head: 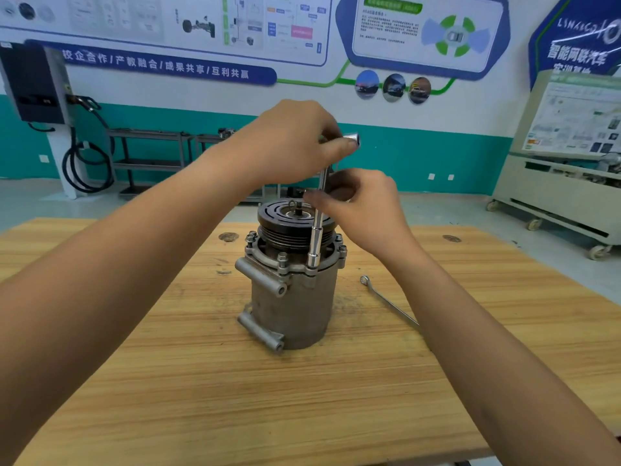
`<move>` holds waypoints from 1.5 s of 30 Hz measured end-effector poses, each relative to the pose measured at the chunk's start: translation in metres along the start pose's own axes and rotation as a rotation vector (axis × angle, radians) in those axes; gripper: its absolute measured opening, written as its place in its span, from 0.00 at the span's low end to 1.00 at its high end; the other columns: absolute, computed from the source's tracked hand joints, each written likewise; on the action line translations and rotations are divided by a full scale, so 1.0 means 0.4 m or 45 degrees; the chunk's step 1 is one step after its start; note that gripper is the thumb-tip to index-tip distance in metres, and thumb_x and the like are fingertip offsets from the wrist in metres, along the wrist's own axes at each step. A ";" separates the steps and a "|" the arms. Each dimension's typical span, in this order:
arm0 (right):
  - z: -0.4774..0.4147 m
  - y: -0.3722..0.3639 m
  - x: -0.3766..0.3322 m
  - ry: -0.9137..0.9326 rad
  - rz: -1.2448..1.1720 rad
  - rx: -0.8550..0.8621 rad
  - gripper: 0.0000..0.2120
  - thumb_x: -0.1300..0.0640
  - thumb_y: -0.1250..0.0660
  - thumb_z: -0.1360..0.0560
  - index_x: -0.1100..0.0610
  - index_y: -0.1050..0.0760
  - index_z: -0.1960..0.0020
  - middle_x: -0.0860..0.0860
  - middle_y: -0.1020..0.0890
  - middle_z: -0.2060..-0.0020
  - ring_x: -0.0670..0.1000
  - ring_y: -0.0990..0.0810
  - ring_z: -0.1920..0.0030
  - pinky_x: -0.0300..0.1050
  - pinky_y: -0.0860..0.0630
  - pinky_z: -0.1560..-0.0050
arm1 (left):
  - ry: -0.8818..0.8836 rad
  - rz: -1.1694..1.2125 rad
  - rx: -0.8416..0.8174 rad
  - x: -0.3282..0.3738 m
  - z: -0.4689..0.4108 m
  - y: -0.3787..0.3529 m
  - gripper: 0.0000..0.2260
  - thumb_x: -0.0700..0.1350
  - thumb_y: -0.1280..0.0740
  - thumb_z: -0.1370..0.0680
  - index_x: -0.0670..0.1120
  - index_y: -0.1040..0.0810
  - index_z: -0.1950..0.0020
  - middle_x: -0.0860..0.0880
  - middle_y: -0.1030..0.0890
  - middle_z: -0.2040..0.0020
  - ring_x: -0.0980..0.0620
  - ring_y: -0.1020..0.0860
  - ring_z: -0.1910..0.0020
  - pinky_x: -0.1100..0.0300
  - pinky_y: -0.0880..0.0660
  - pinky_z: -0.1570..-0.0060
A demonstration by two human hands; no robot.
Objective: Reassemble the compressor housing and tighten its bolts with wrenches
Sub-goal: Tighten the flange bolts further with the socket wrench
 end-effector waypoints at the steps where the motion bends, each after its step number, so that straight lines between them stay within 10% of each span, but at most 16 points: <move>1: -0.001 0.005 0.003 -0.006 0.032 0.028 0.10 0.51 0.28 0.29 0.53 0.26 0.65 0.44 0.24 0.71 0.43 0.26 0.69 0.35 0.32 0.68 | -0.014 0.014 0.020 0.008 0.001 0.004 0.17 0.56 0.40 0.21 0.47 0.20 0.43 0.50 0.23 0.56 0.51 0.27 0.57 0.59 0.35 0.61; 14: 0.017 -0.019 0.022 -0.151 -0.218 -0.101 0.10 0.61 0.39 0.22 0.62 0.20 0.49 0.58 0.16 0.55 0.55 0.20 0.49 0.55 0.25 0.44 | 0.474 1.145 0.096 -0.065 0.016 -0.078 0.11 0.44 0.43 0.23 0.43 0.23 0.57 0.48 0.19 0.62 0.50 0.20 0.62 0.59 0.21 0.60; 20: 0.020 -0.007 0.044 -0.167 -0.342 -0.019 0.06 0.61 0.33 0.25 0.60 0.20 0.50 0.53 0.16 0.59 0.47 0.18 0.56 0.43 0.22 0.50 | 0.540 1.852 -0.160 -0.053 0.045 -0.112 0.13 0.46 0.47 0.21 0.43 0.25 0.48 0.44 0.16 0.54 0.48 0.18 0.55 0.58 0.21 0.53; 26: 0.032 -0.016 -0.009 0.032 -0.180 0.117 0.07 0.56 0.28 0.30 0.60 0.22 0.60 0.52 0.18 0.65 0.48 0.20 0.62 0.46 0.24 0.59 | 0.626 1.733 0.260 -0.062 0.048 -0.100 0.07 0.49 0.43 0.19 0.47 0.31 0.51 0.53 0.29 0.77 0.56 0.27 0.77 0.65 0.29 0.75; 31: 0.034 -0.050 0.000 -0.004 -0.305 -0.191 0.11 0.60 0.35 0.24 0.68 0.24 0.58 0.56 0.21 0.67 0.47 0.26 0.62 0.47 0.31 0.59 | 0.553 1.624 -0.153 -0.041 0.012 -0.114 0.12 0.46 0.46 0.19 0.42 0.27 0.55 0.55 0.40 0.80 0.57 0.42 0.82 0.67 0.41 0.80; 38: 0.038 -0.023 0.007 -0.001 -0.250 0.025 0.04 0.58 0.28 0.29 0.54 0.21 0.62 0.44 0.19 0.66 0.35 0.24 0.66 0.30 0.28 0.61 | 0.096 -0.002 -0.039 0.062 -0.013 -0.018 0.15 0.46 0.44 0.22 0.38 0.22 0.48 0.43 0.20 0.56 0.46 0.25 0.58 0.58 0.34 0.65; 41: 0.047 -0.006 0.009 0.043 -0.246 0.121 0.13 0.55 0.26 0.30 0.45 0.29 0.67 0.39 0.23 0.70 0.37 0.24 0.66 0.31 0.29 0.62 | 0.032 0.332 0.130 0.090 0.003 -0.013 0.11 0.44 0.42 0.22 0.42 0.22 0.50 0.51 0.23 0.64 0.56 0.25 0.67 0.67 0.32 0.68; 45: 0.047 -0.051 0.014 0.005 -0.373 -0.173 0.03 0.57 0.34 0.24 0.50 0.22 0.54 0.43 0.18 0.58 0.39 0.21 0.54 0.34 0.27 0.50 | 0.288 1.187 0.323 0.009 0.006 -0.029 0.08 0.39 0.42 0.21 0.44 0.25 0.56 0.51 0.25 0.67 0.58 0.23 0.75 0.63 0.26 0.65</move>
Point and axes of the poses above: each hand's wrist, its own z-axis away from the middle knuckle, its own y-axis out of the back of the hand, x = y × z, the point moved 8 cm from there along -z, towards the middle knuckle
